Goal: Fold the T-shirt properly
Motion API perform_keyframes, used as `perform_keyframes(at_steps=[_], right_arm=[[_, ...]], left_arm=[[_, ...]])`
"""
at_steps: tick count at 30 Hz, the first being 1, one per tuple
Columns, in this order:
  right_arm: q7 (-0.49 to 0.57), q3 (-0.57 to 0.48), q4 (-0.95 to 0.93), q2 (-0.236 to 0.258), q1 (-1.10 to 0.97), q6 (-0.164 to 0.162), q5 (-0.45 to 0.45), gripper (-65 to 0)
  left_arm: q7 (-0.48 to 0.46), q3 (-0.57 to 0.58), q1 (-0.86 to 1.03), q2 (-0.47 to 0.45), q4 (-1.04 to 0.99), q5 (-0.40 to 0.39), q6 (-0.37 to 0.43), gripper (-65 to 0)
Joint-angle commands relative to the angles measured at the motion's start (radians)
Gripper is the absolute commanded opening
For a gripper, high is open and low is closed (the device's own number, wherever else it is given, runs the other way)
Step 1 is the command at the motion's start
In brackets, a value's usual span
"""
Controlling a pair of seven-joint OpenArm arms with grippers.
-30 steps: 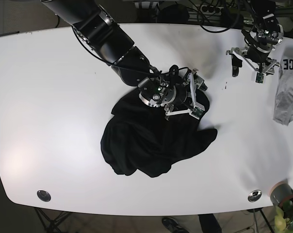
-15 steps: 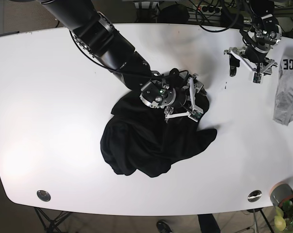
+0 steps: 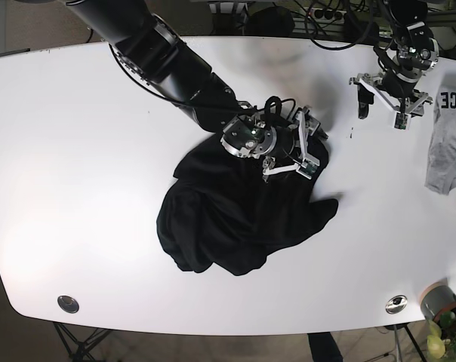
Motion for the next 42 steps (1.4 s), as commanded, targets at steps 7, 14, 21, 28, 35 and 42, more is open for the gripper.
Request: perform_keyframes(at_steps=[7,14,21,28,35,42], right_arm=[[0.047,0.007,0.012,0.009,0.008,0.0,0.004,-26.2],[0.048,0.016,0.012,0.015,-0.018,0.0,-0.102,-49.3],[0.044,0.224,0.032,0.015,-0.087,0.0,-0.141,-62.1],[-0.041,0.378,0.294,0.026,-0.173,0.003,-0.142,-62.1],[-0.243,0.48,0.641,0.055,-0.181,0.009,-0.133,-62.1],[-0.383,0.596,0.891,0.096,-0.138,0.021,-0.131,-62.1]], left_arm=[[-0.023,-0.005,-0.001,-0.01,0.017,-0.007,0.003,-22.9],[-0.023,-0.008,-0.001,-0.011,0.017,-0.007,0.003,-22.9],[-0.023,-0.008,-0.003,-0.011,0.017,-0.007,0.003,-22.9],[-0.023,-0.004,-0.004,-0.011,0.017,-0.007,0.003,-22.9],[-0.024,-0.002,-0.004,-0.011,0.024,-0.012,0.002,-22.9],[-0.024,0.027,-0.003,-0.01,0.111,-0.013,-0.081,-22.9]])
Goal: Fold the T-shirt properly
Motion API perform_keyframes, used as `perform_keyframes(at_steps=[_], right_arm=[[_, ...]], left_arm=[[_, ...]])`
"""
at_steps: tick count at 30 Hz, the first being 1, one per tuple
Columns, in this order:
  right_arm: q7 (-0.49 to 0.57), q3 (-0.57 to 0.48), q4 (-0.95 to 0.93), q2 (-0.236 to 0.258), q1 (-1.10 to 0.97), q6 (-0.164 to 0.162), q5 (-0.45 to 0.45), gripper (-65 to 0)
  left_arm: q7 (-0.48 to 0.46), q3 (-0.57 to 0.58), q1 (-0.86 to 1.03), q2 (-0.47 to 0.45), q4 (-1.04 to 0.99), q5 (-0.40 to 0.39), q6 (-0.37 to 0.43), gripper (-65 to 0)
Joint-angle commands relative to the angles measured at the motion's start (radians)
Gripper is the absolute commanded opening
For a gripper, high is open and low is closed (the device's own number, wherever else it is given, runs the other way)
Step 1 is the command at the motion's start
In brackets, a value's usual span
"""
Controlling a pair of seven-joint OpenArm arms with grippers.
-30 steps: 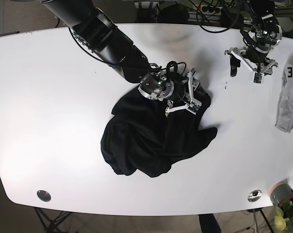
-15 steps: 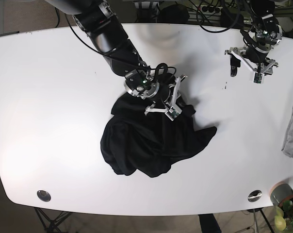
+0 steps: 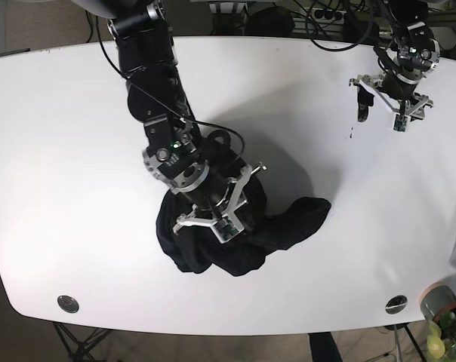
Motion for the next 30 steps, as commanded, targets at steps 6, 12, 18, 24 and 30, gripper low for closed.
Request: perform_keyframes(at_steps=[6,12,18,24,30], right_arm=[[-0.02,0.153,0.127,0.069,0.123,0.072,0.064,-62.1],[-0.08,0.231,0.164,0.179,0.26,0.075,0.126,-62.1],[-0.121,0.279,0.168,0.284,0.413,0.075,0.2,-62.1],[-0.141,0.279,0.161,0.374,0.576,0.075,0.231,-62.1],[-0.144,0.276,0.124,0.385,0.63,0.075,0.232,-62.1]], left_arm=[[-0.024,0.067,-0.006,-0.012,0.099,-0.013,-0.06,-22.9],[-0.025,0.118,-0.04,-0.009,0.099,-0.011,-0.06,-22.9],[-0.03,0.182,-0.089,-0.006,0.097,-0.011,-0.058,-23.1],[-0.03,0.297,-0.154,-0.004,0.074,-0.008,0.011,-23.1],[-0.032,0.438,-0.284,-0.004,-0.009,-0.01,0.232,-22.6]])
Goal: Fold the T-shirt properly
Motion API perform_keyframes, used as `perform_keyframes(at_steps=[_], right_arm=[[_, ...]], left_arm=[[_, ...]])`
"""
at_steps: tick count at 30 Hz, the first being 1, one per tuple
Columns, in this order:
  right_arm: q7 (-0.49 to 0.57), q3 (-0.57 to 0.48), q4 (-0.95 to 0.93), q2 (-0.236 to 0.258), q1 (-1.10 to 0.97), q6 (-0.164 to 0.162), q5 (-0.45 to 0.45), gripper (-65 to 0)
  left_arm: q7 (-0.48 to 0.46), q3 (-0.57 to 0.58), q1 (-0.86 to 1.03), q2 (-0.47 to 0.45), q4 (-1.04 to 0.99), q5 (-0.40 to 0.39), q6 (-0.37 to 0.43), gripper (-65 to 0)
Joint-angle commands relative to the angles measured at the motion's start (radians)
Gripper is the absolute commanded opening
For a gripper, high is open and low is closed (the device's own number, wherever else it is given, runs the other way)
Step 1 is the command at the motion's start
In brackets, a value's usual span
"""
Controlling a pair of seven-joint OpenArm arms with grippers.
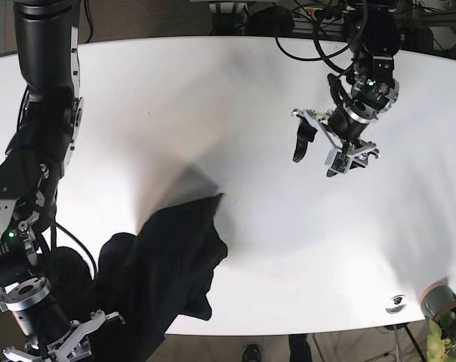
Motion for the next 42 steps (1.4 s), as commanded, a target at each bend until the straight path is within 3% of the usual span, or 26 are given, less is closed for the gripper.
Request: perform_keyframes(at_steps=[1,4,7,15,21,25,29,34,36,39,42], right_arm=[[0.022,0.001,-0.012,0.003,0.034,-0.005,0.009,-62.1],[0.022,0.0,-0.014,0.002,0.032,-0.005,0.009,-62.1],[0.022,0.0,-0.015,0.002,0.032,-0.005,0.009,-62.1],[0.022,-0.002,-0.067,0.0,0.077,-0.005,0.009,-62.1],[0.024,-0.002,-0.09,0.003,0.091,-0.005,0.009,-62.1],[0.024,-0.002,-0.092,0.003,0.089,-0.005,0.006,-62.1],[0.024,-0.002,-0.092,-0.001,0.08,-0.005,0.005,-62.1],[0.025,-0.002,-0.092,-0.003,0.069,-0.005,0.005,-62.1],[0.025,-0.002,-0.092,-0.003,0.069,-0.005,0.006,-62.1],[0.025,-0.002,-0.092,-0.003,0.068,-0.005,0.005,-62.1],[0.025,-0.002,-0.092,-0.005,0.066,-0.005,0.003,-62.1]], left_arm=[[-0.03,0.054,-0.067,-0.006,-0.023,-0.014,0.081,-22.5],[-0.03,0.145,-0.15,-0.006,-0.082,-0.014,0.184,-22.4],[-0.03,0.241,-0.23,-0.006,-0.135,-0.014,0.233,-22.2],[-0.038,0.444,-0.413,0.007,-0.319,-0.014,0.247,-22.2],[-0.139,0.513,-0.46,0.065,-0.438,-0.012,0.247,-22.2],[-0.196,0.634,-0.515,0.102,-0.527,-0.001,0.247,-22.2],[-0.264,0.714,-0.537,0.16,-0.647,0.107,0.247,-22.2],[-0.4,0.72,-0.562,0.275,-0.804,0.295,0.25,-22.2],[-0.44,0.72,-0.569,0.313,-0.863,0.359,0.294,-22.2],[-0.511,0.726,-0.621,0.329,-0.986,0.442,0.434,-22.2],[-0.584,0.752,-0.674,0.329,-1.126,0.453,0.546,-22.1]])
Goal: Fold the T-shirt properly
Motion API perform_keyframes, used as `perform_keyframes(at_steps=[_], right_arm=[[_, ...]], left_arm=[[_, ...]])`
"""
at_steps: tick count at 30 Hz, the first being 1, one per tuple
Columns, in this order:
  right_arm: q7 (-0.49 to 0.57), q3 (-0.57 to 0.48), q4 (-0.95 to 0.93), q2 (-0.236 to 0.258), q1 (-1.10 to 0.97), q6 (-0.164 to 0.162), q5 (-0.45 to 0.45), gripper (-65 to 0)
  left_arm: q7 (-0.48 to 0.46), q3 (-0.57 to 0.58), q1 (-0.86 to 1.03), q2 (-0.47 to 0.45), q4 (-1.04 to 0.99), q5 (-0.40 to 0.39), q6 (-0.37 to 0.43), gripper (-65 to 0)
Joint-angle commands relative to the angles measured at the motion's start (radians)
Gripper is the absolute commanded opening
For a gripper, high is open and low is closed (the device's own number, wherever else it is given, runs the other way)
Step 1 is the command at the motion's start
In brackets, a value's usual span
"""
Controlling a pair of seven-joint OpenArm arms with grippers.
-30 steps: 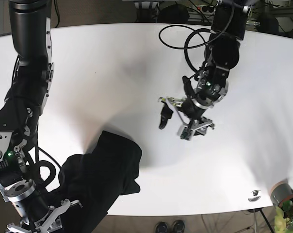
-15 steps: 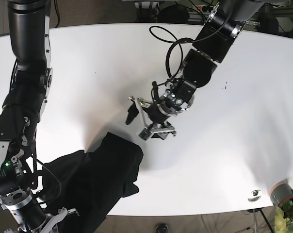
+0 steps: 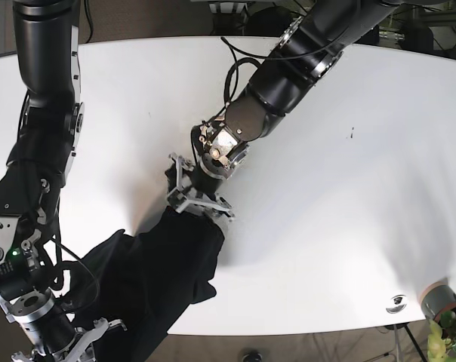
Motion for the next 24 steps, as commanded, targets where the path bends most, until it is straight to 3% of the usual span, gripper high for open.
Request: perform_keyframes(at_steps=[1,5,9,15,24], right_arm=[[0.036,0.005,0.01,0.006,0.037,-0.007,0.005,-62.1],[0.036,0.005,0.01,0.006,0.036,-0.007,0.007,-62.1],[0.036,0.005,0.01,0.006,0.021,-0.007,0.007,-62.1],[0.036,0.005,0.01,0.006,0.018,-0.007,0.011,-62.1],[0.036,0.005,0.01,0.004,0.018,-0.007,0.011,-62.1]], left_arm=[[-0.068,0.034,-0.066,-0.008,-0.094,-0.002,0.073,-21.8],[-0.151,0.122,-0.13,-0.008,-0.21,-0.093,0.16,-11.8],[-0.153,0.186,-0.167,-0.008,-0.237,-0.226,0.208,-1.0],[-0.153,0.192,-0.183,-0.008,-0.257,-0.346,0.208,-0.8],[-0.153,0.192,-0.184,-0.008,-0.266,-0.438,0.203,-1.7]])
